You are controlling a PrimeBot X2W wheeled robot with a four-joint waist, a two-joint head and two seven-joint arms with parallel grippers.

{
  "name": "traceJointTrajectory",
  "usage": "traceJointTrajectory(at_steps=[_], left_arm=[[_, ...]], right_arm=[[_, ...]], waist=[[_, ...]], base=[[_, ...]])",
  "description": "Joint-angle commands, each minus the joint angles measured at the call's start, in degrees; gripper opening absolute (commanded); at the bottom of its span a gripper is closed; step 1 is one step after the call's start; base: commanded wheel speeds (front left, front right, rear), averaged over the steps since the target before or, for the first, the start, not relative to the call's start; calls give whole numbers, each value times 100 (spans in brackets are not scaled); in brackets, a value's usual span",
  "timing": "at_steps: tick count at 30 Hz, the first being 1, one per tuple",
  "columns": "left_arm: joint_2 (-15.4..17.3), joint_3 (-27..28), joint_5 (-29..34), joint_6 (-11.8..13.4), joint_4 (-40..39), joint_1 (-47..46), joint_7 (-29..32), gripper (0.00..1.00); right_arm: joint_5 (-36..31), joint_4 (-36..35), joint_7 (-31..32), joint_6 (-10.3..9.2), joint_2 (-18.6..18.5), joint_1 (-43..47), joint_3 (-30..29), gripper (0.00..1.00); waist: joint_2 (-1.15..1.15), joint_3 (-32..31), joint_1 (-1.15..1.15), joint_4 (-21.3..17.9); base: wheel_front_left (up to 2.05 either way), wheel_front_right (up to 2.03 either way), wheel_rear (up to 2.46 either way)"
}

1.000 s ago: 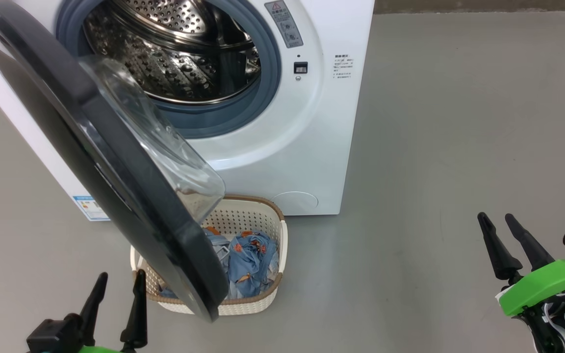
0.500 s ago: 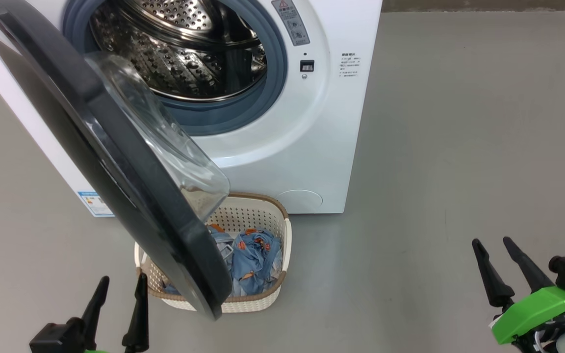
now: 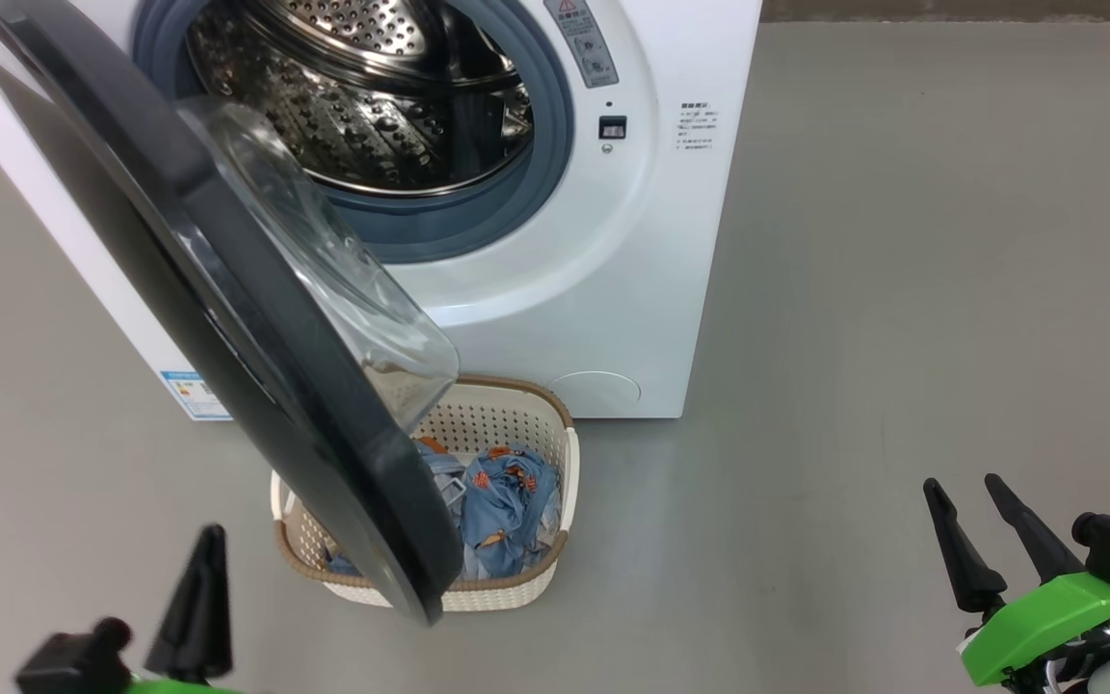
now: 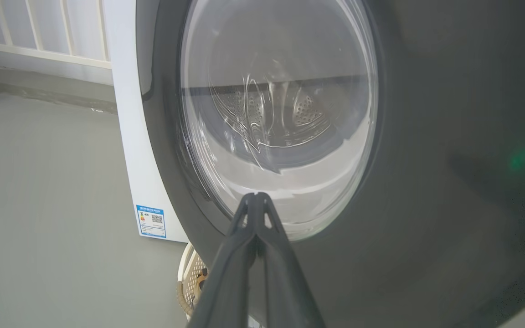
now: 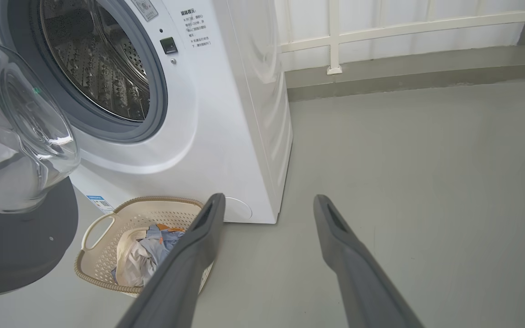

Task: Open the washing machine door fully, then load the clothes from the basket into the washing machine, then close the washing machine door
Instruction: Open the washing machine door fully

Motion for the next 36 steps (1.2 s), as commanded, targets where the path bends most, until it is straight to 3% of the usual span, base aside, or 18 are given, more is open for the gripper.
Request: traceJointTrajectory(at_steps=[1, 6, 9, 13, 21, 28, 36], left_arm=[[59, 280, -15, -9, -265, -285, -37, 0], [-127, 952, -151, -9, -1103, -352, -37, 0], [-184, 1020, -443, -9, -1841, -364, -37, 0], [-198, 696, -485, -9, -2692, -314, -37, 0], [-203, -591, -272, -3, -3815, -196, 378, 0], [-206, -1914, -722, 66, -3674, -278, 832, 0], [-206, -2349, -1185, 241, -2601, -658, 745, 0]], right_arm=[[-81, -139, -69, 9, -73, 21, 70, 100], [-101, -145, -69, 9, -80, 29, 81, 100], [-98, -165, -69, 9, -82, 42, 41, 100], [-148, -205, -69, 9, -83, 68, -46, 100], [-322, -269, -69, 9, -68, 72, -155, 100], [-401, -312, -69, 9, -49, 81, -178, 100], [-500, -346, -69, 9, -38, 45, -178, 100]], waist=[[0, 2, 0, 17], [0, 13, 0, 51], [0, 36, 0, 86], [0, 75, 0, 141], [0, 141, 0, 194], [0, 162, 0, 239], [0, 194, 0, 253]], base=[[0, 0, 0], [0, 0, 0], [0, 0, 0], [0, 0, 0], [0, 0, 0], [0, 0, 0], [0, 0, 0]])
